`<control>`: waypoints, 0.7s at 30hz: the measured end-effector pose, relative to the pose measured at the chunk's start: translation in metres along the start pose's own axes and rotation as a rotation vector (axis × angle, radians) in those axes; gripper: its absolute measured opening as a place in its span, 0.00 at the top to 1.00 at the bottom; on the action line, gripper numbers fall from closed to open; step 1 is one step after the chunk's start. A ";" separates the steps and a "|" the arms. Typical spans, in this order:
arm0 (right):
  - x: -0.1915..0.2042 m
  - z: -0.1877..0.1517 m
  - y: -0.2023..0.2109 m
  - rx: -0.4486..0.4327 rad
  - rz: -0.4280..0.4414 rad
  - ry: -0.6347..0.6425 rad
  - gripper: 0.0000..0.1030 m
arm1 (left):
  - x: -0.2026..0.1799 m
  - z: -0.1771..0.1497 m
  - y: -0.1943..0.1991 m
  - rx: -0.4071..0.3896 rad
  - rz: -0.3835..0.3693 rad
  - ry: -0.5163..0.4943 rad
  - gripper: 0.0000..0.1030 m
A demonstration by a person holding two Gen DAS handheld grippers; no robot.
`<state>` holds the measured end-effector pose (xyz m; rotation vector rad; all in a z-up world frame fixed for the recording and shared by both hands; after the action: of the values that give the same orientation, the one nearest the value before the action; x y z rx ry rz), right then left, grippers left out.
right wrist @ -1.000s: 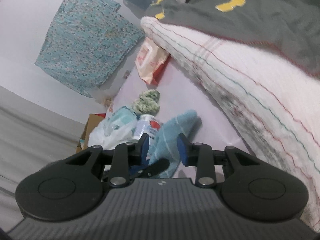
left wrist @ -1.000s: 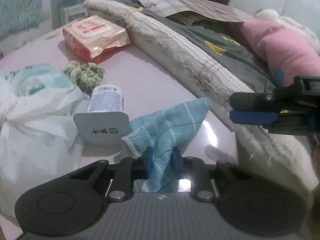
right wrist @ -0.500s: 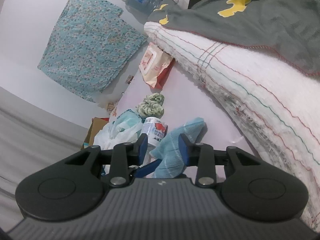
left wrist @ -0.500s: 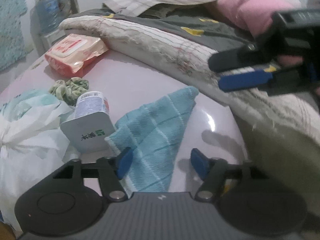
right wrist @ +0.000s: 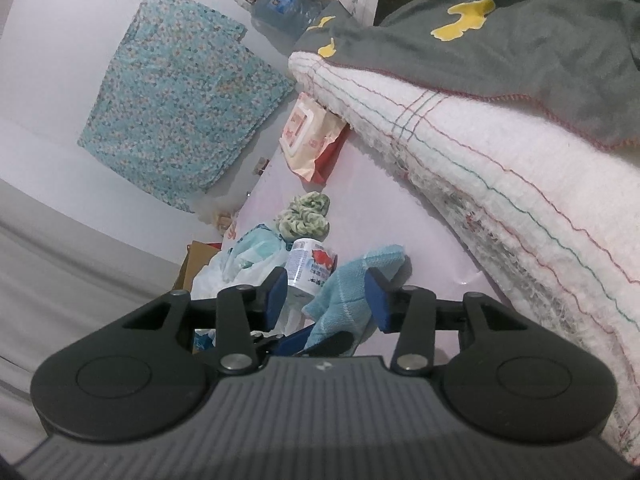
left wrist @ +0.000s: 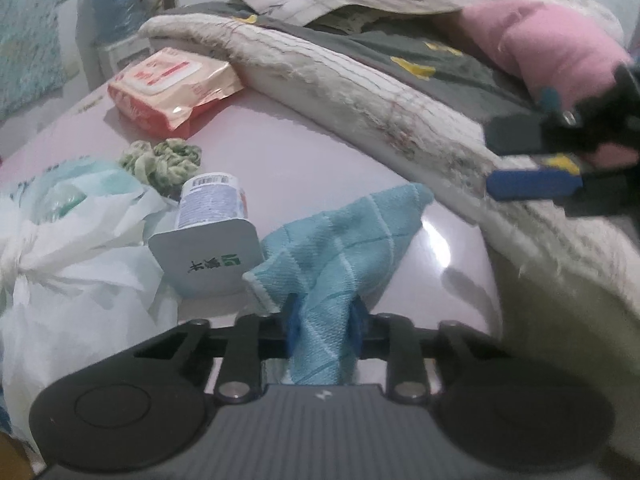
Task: Organize soft objects
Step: 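Carry the blue towel toward the box with the left tool while the right tool grasps the green scrunchie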
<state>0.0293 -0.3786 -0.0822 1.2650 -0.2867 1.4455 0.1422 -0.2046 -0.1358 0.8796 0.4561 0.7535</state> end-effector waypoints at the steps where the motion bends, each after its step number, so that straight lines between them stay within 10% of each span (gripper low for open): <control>1: 0.002 0.001 0.001 -0.004 0.001 0.004 0.58 | 0.004 0.001 0.002 0.001 -0.023 0.035 0.83; 11: 0.016 0.029 0.016 -0.085 0.037 0.022 0.58 | 0.034 0.012 0.048 -0.099 -0.262 0.359 0.88; 21: 0.072 0.066 -0.061 0.038 0.101 0.138 0.57 | 0.085 0.022 0.138 -0.324 -0.287 0.560 0.88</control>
<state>0.1299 -0.3677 -0.0274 1.1890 -0.2345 1.6235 0.1576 -0.0956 -0.0143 0.2788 0.9056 0.7747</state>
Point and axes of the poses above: each gripper's, at about its wrist camera, not at the fingertips, and y roughly against the way its jaws point, x to its left, z to its top, the point moved 6 cm from there along -y, roughly the way its jaws point
